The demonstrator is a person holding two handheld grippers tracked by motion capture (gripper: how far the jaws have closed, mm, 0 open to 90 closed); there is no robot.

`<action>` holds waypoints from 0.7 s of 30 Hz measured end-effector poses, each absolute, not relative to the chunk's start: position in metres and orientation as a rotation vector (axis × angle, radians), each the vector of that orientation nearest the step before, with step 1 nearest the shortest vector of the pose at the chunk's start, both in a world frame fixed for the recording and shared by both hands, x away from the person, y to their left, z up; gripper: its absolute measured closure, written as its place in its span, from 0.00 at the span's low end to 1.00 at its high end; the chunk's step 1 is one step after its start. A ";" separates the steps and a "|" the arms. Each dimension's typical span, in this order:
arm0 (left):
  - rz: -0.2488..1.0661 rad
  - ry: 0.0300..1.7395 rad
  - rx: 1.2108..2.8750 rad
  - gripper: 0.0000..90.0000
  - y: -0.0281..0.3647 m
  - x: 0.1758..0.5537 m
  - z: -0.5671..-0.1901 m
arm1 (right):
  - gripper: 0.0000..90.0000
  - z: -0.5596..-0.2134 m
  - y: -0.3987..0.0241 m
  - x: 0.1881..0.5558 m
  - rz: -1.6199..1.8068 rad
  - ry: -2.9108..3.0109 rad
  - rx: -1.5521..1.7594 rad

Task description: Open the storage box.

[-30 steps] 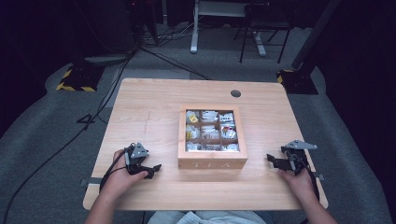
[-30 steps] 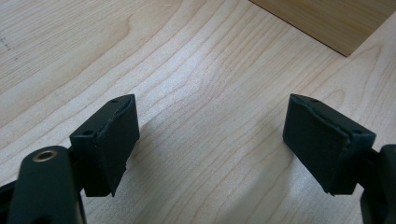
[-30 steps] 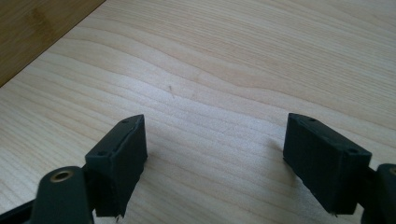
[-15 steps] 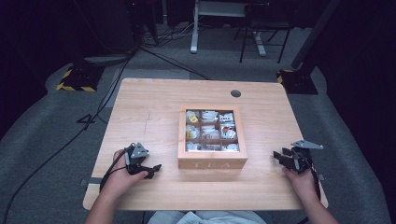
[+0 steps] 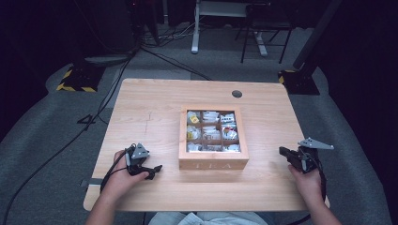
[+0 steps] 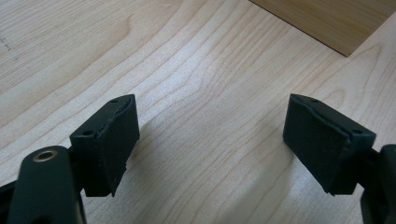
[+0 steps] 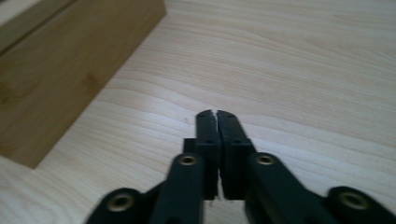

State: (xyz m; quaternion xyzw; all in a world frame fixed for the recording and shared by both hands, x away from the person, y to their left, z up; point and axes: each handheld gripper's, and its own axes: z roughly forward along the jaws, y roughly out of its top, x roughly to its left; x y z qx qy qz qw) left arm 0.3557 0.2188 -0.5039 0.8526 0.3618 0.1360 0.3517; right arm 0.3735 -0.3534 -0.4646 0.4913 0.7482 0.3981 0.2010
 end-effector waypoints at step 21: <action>0.352 0.936 2.207 0.21 0.219 0.356 -0.504 | 1.00 -0.437 -0.298 0.348 1.231 2.346 1.071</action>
